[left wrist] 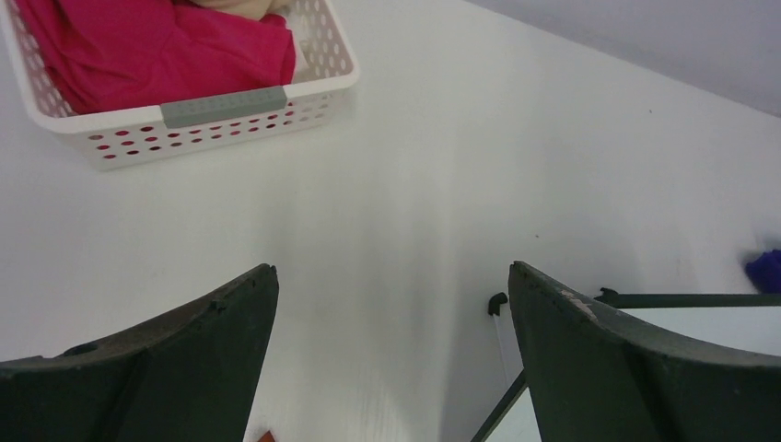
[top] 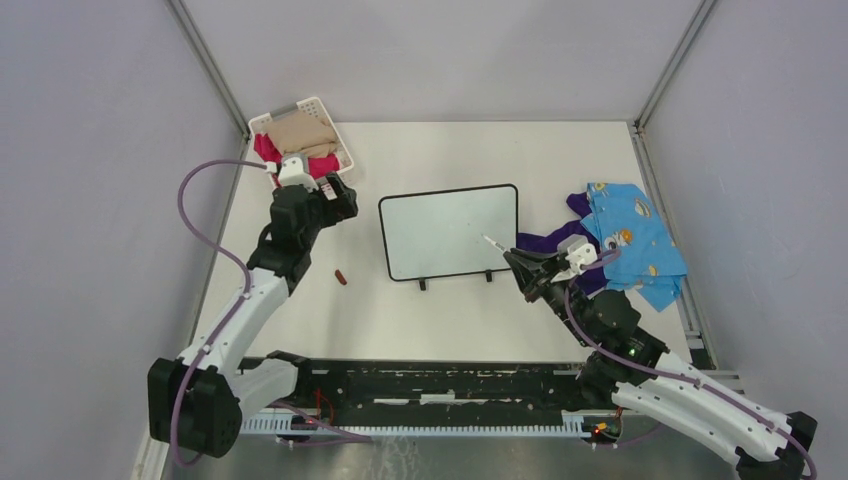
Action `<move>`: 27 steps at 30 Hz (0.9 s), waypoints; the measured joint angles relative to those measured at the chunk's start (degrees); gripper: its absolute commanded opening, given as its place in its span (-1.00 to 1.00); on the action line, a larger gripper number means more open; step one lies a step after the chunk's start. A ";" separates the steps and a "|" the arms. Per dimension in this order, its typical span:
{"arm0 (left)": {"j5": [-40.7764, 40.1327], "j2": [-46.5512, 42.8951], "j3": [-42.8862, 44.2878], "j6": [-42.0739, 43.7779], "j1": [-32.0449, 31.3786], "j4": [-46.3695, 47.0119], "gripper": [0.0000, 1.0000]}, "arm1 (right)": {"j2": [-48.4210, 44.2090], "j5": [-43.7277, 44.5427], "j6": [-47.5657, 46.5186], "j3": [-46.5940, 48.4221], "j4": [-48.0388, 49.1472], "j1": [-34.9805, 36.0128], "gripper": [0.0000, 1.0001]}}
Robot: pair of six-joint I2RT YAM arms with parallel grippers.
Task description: Write a sentence on the whiteboard
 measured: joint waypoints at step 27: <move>26.03 4.96 -9.79 -9.62 4.02 21.81 0.99 | 0.57 -2.27 -0.02 0.22 2.54 0.00 -1.00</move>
